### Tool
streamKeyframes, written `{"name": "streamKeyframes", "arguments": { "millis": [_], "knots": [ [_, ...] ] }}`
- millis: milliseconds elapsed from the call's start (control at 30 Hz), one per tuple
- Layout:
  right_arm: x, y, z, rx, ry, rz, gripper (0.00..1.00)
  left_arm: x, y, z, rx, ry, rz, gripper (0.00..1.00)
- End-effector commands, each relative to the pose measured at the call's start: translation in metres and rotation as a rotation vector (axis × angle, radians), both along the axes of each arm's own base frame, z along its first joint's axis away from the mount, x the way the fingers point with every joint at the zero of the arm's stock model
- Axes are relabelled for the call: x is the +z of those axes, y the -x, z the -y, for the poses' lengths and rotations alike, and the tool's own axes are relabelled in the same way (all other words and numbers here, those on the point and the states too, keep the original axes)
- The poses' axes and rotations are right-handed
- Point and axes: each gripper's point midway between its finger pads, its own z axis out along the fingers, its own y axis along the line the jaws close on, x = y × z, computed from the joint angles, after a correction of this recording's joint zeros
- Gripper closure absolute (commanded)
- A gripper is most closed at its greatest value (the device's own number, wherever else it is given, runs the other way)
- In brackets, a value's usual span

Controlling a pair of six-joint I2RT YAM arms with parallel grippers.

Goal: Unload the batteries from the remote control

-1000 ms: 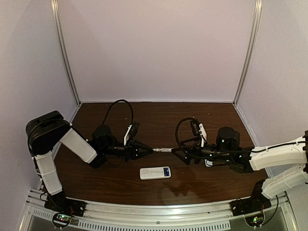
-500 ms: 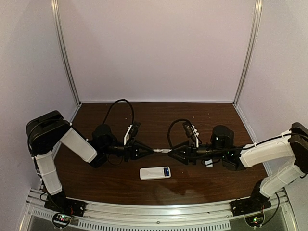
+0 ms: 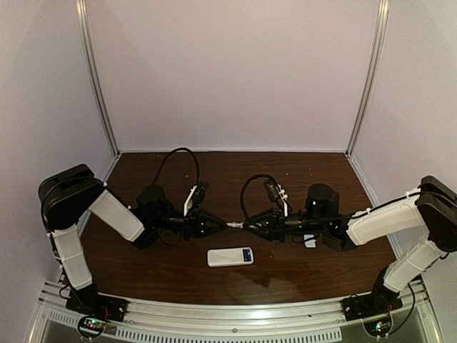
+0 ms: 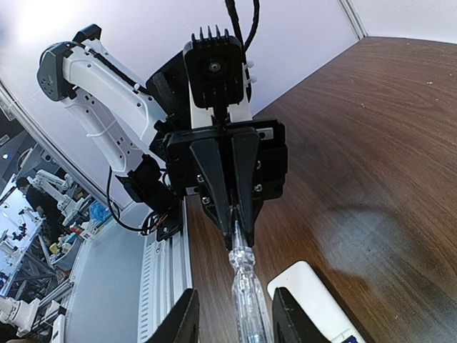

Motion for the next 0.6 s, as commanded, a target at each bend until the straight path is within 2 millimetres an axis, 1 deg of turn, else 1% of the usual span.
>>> {"name": "streamKeyframes", "arguments": {
  "millis": [0,100,367,567],
  "knots": [
    [0.010,-0.003,-0.008,0.012,-0.026,0.015,0.64,0.028,0.002,0.001,-0.012,0.092,0.105,1.00],
    [0.007,-0.004,-0.011,0.013,-0.012,0.021,0.64,0.028,0.002,0.001,-0.012,0.093,0.103,1.00],
    [0.002,-0.002,-0.017,0.034,0.008,0.030,0.71,0.029,0.002,0.000,-0.012,0.098,0.097,1.00],
    [-0.004,-0.001,-0.020,0.034,0.033,0.035,0.71,0.029,0.002,0.000,-0.012,0.098,0.094,1.00]
  ]
}}
